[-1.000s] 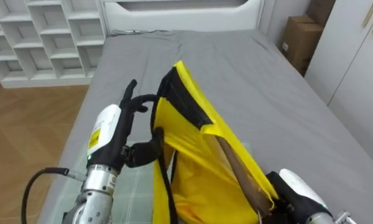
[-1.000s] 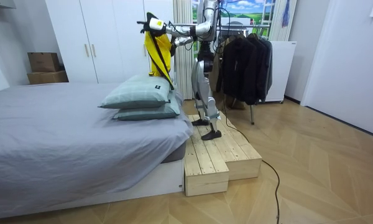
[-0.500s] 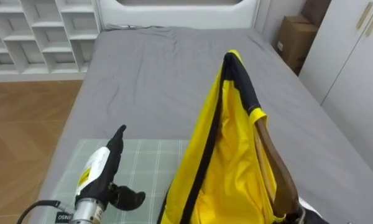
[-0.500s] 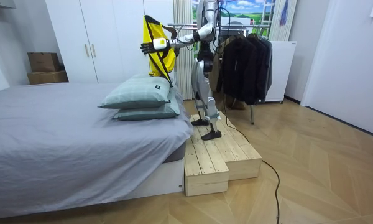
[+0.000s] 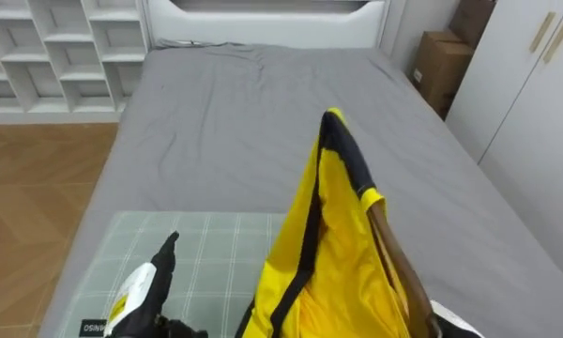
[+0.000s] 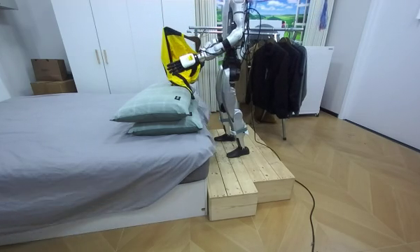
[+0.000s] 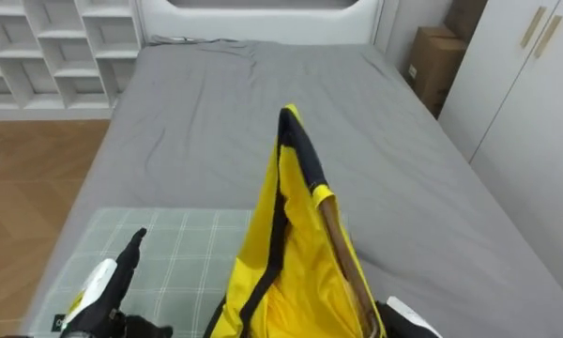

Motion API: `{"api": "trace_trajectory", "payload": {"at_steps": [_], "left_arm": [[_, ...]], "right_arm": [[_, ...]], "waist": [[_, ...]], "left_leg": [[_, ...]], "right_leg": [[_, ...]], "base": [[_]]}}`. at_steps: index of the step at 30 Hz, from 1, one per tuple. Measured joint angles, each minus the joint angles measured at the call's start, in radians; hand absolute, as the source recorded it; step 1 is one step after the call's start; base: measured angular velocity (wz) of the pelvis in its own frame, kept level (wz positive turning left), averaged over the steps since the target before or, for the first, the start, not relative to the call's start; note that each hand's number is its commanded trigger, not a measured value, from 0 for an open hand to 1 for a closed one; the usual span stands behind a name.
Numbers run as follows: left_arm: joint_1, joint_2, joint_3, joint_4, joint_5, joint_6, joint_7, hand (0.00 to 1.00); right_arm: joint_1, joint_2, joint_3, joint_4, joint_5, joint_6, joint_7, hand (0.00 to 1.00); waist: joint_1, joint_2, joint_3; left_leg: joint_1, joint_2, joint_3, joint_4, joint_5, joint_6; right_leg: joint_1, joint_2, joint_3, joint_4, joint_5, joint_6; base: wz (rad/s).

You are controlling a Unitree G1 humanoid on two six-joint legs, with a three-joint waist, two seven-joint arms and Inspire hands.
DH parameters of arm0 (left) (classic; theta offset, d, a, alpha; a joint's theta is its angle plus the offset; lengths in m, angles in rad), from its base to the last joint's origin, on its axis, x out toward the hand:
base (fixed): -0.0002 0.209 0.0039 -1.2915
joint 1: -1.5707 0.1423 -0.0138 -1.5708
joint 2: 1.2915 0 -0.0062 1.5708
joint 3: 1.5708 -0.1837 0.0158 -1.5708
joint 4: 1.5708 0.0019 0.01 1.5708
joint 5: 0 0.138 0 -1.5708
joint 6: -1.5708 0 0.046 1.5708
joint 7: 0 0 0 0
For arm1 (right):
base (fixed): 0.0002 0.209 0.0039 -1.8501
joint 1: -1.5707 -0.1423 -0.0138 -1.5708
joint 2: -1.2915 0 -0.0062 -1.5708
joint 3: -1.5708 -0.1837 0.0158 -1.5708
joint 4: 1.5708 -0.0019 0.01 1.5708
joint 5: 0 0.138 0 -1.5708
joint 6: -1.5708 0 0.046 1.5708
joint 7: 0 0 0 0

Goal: Hang clothes

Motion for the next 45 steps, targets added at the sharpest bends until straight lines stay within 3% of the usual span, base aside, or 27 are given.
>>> {"api": "trace_trajectory", "payload": {"at_steps": [10,17,20,28,29,34,36,40,43,44,45], "left_arm": [[0.029,-0.004,0.017,0.066,-0.002,0.018,-0.007,0.00],[0.043,-0.022,0.017,0.192,0.008,0.055,-0.016,0.00],[0.062,-0.027,0.022,0.235,0.011,0.077,-0.037,0.00],[0.091,-0.017,0.022,0.330,0.009,0.084,-0.035,0.00],[0.095,-0.011,0.022,0.333,0.009,0.086,-0.035,0.00],[0.112,-0.007,0.022,0.339,0.053,0.086,-0.048,0.00],[0.104,-0.006,0.022,0.371,0.101,0.087,-0.060,0.00],[0.104,0.000,0.023,0.386,0.139,0.104,-0.079,0.00],[0.104,-0.005,0.049,0.387,0.144,0.124,-0.087,0.00],[0.104,-0.006,0.060,0.389,0.144,0.125,-0.089,0.00],[0.104,-0.006,0.079,0.394,0.144,0.129,-0.096,0.00]], "right_arm": [[0.036,0.000,0.000,0.002,-0.039,0.028,0.010,1.00],[0.057,0.017,-0.013,0.007,-0.117,0.035,0.009,1.00],[0.059,0.033,-0.034,0.006,-0.157,0.047,0.010,1.00],[0.085,0.039,-0.030,0.018,-0.174,0.048,-0.025,1.00],[0.084,0.042,-0.030,0.018,-0.174,0.048,-0.032,1.00],[0.096,0.042,-0.034,0.032,-0.176,0.047,-0.039,1.00],[0.105,0.042,-0.037,0.039,-0.177,0.047,-0.037,1.00],[0.133,0.042,-0.040,0.034,-0.177,0.048,-0.015,1.00],[0.136,0.042,-0.041,0.034,-0.186,0.054,-0.001,1.00],[0.135,0.043,-0.042,0.034,-0.186,0.054,-0.002,1.00],[0.133,0.043,-0.042,0.034,-0.189,0.055,-0.001,1.00]], "waist": [[0.000,-0.015,-0.0018],[-0.008,-0.013,-0.0013],[-0.005,-0.015,-0.0015],[-0.005,-0.033,0.0004],[-0.007,-0.040,0.0046],[-0.017,-0.046,0.0031],[-0.047,-0.046,0.0020],[-0.061,-0.053,-0.0034],[-0.057,-0.057,-0.0036],[-0.056,-0.056,-0.0030],[-0.046,-0.056,-0.0024]], "left_leg": [[-0.001,-0.001,0.003,0.000,0.000,0.000],[-0.001,-0.001,0.008,-0.006,0.000,0.000],[-0.001,-0.001,0.024,-0.008,0.000,0.000],[0.000,0.000,0.061,-0.011,0.000,0.000],[-0.003,0.001,0.065,-0.011,-0.001,0.000],[0.000,0.003,0.116,-0.014,-0.009,-0.001],[0.000,0.000,0.126,-0.013,-0.012,0.003],[-0.004,0.002,0.169,-0.011,-0.020,0.006],[-0.005,0.008,0.252,-0.008,-0.027,0.007],[-0.005,0.010,0.268,-0.008,-0.028,0.007],[-0.003,0.011,0.307,-0.007,-0.031,0.006]], "right_leg": [[-0.002,0.000,0.004,-0.002,0.000,0.000],[0.000,0.000,0.006,-0.002,0.000,0.000],[-0.009,0.004,0.023,0.000,0.000,0.000],[-0.030,0.010,0.058,0.008,0.003,0.000],[-0.039,0.012,0.066,0.013,0.004,0.000],[-0.060,0.022,0.109,0.012,0.020,0.002],[-0.064,0.021,0.117,0.012,0.026,0.005],[-0.090,0.030,0.146,0.014,0.040,0.006],[-0.135,0.043,0.156,0.018,0.082,-0.002],[-0.143,0.046,0.150,0.018,0.094,-0.006],[-0.161,0.050,0.116,0.016,0.113,-0.017]], "base": [[0.00],[-0.01],[-0.12],[-0.14],[-0.23],[-0.28],[-0.14],[-0.35],[-0.71],[-0.85],[-0.77]]}}
